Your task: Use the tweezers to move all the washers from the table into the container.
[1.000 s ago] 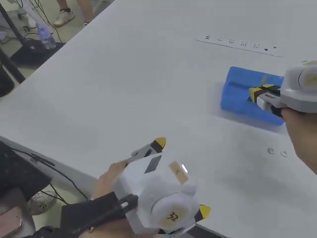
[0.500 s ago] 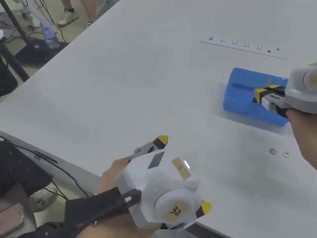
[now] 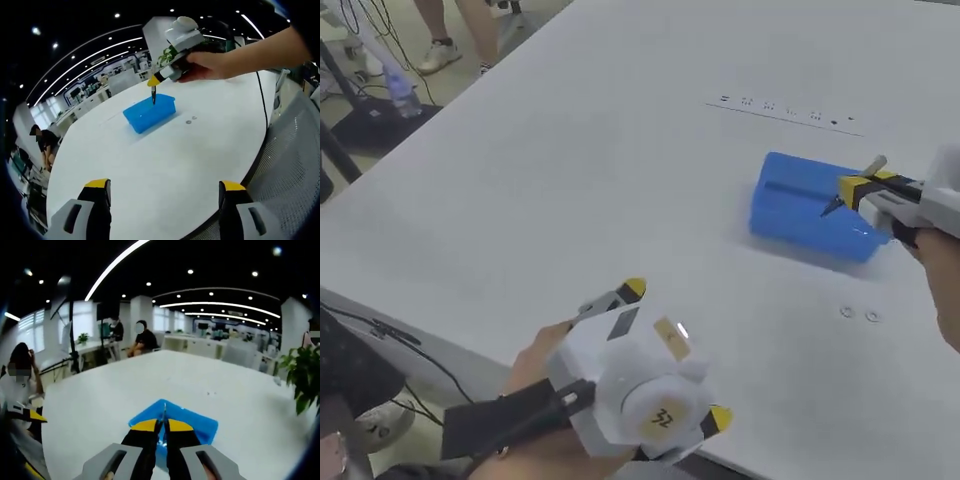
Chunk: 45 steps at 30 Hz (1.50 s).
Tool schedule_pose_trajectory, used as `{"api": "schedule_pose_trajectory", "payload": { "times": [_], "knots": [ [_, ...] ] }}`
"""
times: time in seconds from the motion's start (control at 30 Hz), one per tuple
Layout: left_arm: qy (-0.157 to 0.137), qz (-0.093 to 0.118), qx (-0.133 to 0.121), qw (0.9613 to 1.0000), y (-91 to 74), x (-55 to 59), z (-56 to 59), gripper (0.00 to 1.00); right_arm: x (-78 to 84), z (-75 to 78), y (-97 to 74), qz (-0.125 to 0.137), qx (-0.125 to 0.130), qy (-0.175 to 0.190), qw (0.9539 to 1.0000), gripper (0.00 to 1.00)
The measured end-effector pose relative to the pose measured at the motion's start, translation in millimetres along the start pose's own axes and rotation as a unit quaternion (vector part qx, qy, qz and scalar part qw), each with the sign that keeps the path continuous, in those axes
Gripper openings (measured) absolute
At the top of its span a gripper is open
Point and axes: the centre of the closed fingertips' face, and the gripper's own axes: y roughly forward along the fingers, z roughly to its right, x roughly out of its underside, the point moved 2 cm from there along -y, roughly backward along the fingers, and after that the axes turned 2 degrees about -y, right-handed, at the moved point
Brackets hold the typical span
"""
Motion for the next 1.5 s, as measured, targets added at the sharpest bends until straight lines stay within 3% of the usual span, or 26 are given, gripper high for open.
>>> {"api": "schedule_pose_trajectory", "payload": {
  "times": [0.17, 0.43, 0.67, 1.17, 1.37, 1.5],
  "knots": [
    [0.003, 0.002, 0.001, 1.0, -0.1, -0.7, 0.4, 0.91, 9.1, -3.8, -20.2, -0.002, 0.004, 0.006, 1.0, 0.02],
    [0.002, 0.006, 0.0, 1.0, -0.6, -1.7, -0.6, 0.91, 48.1, -6.4, -38.6, -0.038, 0.007, 0.034, 0.9987, 0.02],
    [0.003, 0.004, -0.001, 1.0, -0.3, -1.1, -1.0, 0.91, 79.4, -10.7, -40.2, -0.066, 0.009, 0.043, 0.9968, 0.02],
    [0.004, -0.001, -0.004, 1.0, 1.1, 0.5, -1.9, 0.9, 92.9, -11.8, -46.4, -0.084, 0.021, 0.022, 0.996, 0.03],
    [0.003, -0.003, -0.005, 1.0, 1.2, 1.2, -2.1, 0.9, 92.3, -13.2, -47.9, -0.081, 0.021, 0.002, 0.9965, 0.03],
    [0.004, -0.004, -0.005, 1.0, 1.2, 1.5, -2.1, 0.9, 92.3, -12.7, -48.2, -0.08, 0.018, 0.008, 0.9966, 0.03]
  ]
}}
